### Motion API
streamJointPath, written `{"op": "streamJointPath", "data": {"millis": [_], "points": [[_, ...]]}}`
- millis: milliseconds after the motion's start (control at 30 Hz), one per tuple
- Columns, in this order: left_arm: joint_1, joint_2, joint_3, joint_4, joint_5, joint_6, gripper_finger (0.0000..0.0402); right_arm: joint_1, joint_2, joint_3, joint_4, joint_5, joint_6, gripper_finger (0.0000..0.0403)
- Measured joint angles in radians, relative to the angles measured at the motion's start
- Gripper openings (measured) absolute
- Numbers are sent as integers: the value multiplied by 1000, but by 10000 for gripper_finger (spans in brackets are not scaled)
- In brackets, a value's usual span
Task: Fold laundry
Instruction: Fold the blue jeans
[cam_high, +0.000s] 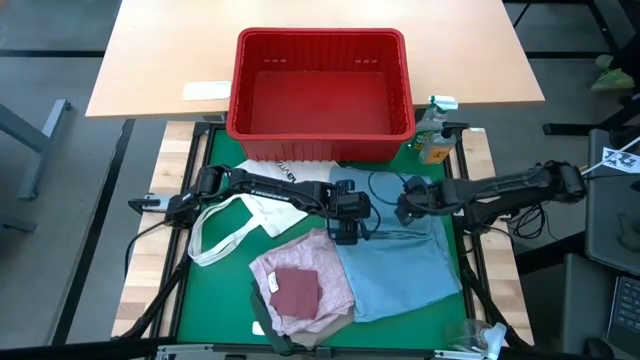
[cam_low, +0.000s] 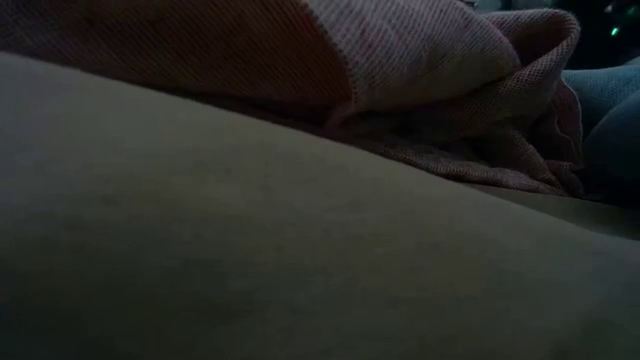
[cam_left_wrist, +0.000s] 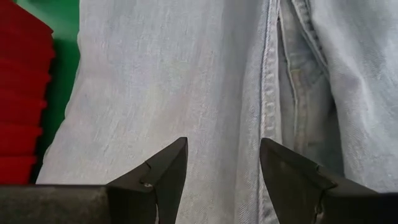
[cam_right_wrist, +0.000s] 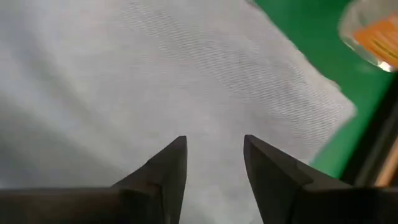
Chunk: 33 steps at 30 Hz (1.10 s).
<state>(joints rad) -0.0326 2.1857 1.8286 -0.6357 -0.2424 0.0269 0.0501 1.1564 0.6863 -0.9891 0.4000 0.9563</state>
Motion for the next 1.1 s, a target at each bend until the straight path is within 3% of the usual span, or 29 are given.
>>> {"op": "streamJointPath", "data": {"millis": [233,367,700,867,1100], "points": [[-9,0,0,1,1,-1,195,-191,0,-129,96,-7,-57,159],[-18,0,0,1,1,-1,195,-252,0,-172,169,-74,-126,159],[-23,0,0,0,-4,1,195,-259,-9,4,22,-99,-235,159],[-24,0,0,0,-35,2,194,-194,-9,120,-1,-149,-310,159],[-43,0,0,0,-31,2,194,12,-9,201,-2,-222,-304,159]]}}
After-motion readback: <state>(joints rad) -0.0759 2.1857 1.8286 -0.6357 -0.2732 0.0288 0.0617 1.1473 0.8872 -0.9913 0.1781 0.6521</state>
